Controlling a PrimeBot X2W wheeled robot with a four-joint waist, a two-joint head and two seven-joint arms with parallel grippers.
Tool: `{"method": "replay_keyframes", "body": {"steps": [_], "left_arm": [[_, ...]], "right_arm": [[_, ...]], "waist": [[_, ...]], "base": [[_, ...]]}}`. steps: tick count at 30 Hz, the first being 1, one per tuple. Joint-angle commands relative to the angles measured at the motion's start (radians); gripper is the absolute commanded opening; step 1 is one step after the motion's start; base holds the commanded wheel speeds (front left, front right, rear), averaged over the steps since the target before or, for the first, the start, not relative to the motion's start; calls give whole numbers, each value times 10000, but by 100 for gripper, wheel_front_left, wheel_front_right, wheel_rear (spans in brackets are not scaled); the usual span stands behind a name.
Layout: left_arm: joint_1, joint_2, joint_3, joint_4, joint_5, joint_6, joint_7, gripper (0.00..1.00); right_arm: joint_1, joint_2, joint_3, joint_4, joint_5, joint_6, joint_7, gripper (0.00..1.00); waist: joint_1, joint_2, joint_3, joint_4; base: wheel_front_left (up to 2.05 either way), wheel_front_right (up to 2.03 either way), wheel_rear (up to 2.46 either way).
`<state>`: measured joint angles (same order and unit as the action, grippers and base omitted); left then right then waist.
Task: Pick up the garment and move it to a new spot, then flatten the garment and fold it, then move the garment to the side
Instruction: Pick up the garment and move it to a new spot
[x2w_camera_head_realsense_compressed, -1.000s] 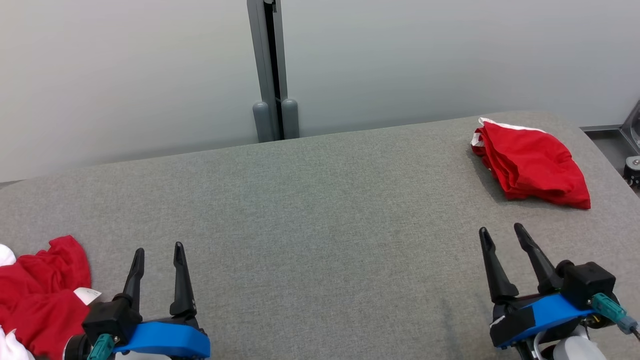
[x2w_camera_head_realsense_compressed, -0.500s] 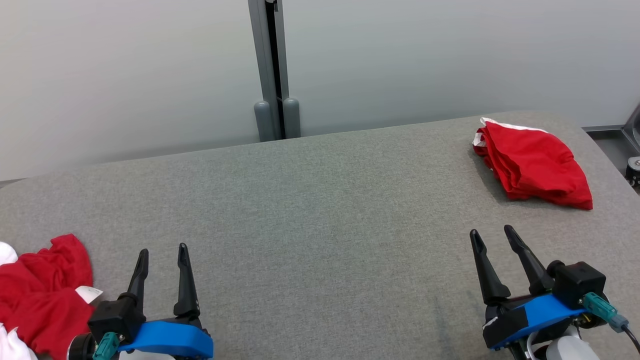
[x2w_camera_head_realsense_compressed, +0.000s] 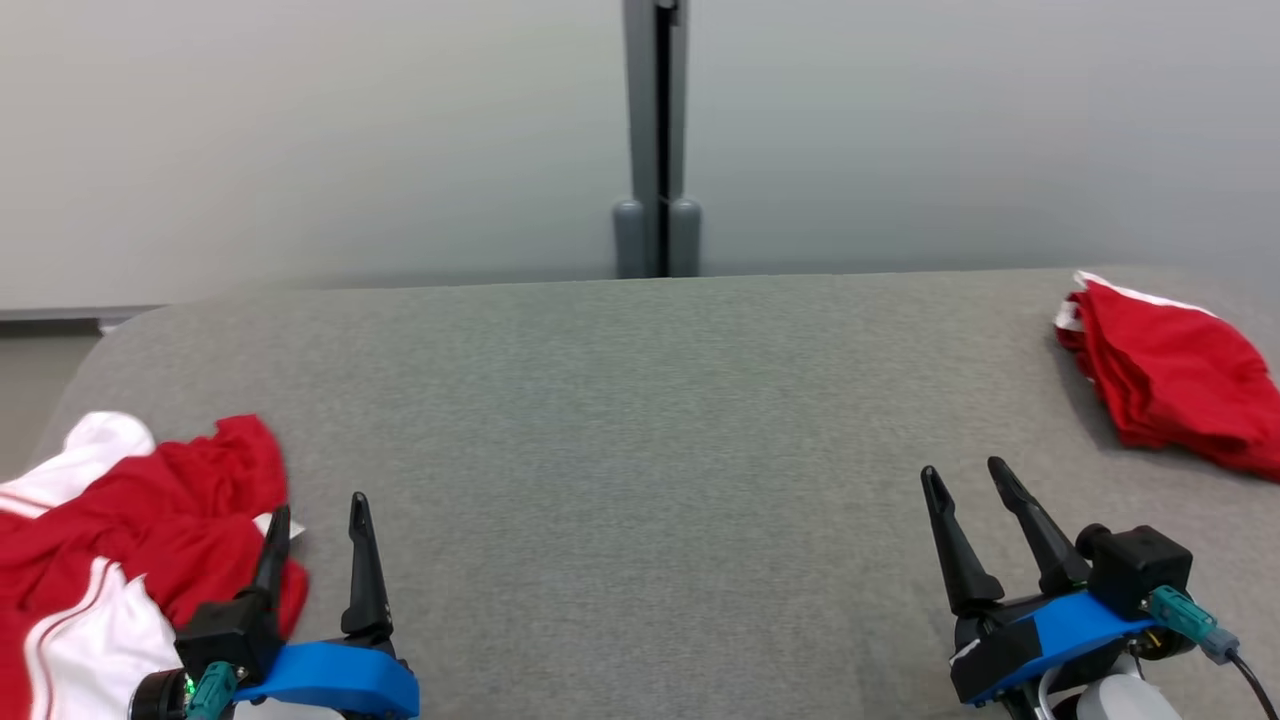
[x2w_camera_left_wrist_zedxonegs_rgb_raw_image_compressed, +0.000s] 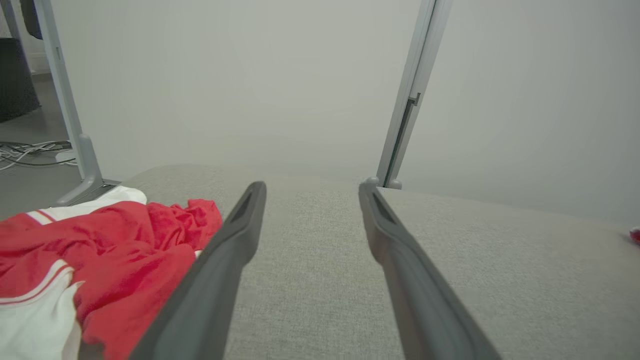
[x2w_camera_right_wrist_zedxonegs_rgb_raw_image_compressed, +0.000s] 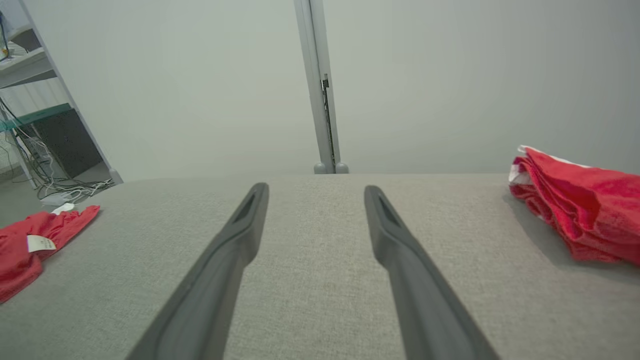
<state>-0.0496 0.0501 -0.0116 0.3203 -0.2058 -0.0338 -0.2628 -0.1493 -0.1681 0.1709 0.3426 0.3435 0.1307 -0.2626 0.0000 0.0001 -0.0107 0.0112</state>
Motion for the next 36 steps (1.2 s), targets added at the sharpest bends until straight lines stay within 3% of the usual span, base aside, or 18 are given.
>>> {"method": "replay_keyframes", "body": {"steps": [1,14,20,32,36], "left_arm": [[-118,6,74,26,66,54,-28,100],[-30,5,412,146,361,94,-28,100],[54,32,627,208,474,96,-28,100],[-181,29,695,583,452,105,-28,100],[-608,364,783,695,404,63,299,100]], "right_arm": [[-67,20,59,18,13,1,-25,100],[-92,62,508,201,231,1,-24,100],[-151,98,751,200,290,1,-26,100],[-247,26,964,229,363,1,-26,100],[-269,-13,974,236,407,1,-26,100]], "waist": [[0,-1,102,316],[0,-1,11,2417],[0,-1,-26,3029],[0,-1,51,3092],[0,-1,82,2907]], "base": [[0,0,0],[0,0,0],[0,0,0],[0,0,0],[0,0,0]]}}
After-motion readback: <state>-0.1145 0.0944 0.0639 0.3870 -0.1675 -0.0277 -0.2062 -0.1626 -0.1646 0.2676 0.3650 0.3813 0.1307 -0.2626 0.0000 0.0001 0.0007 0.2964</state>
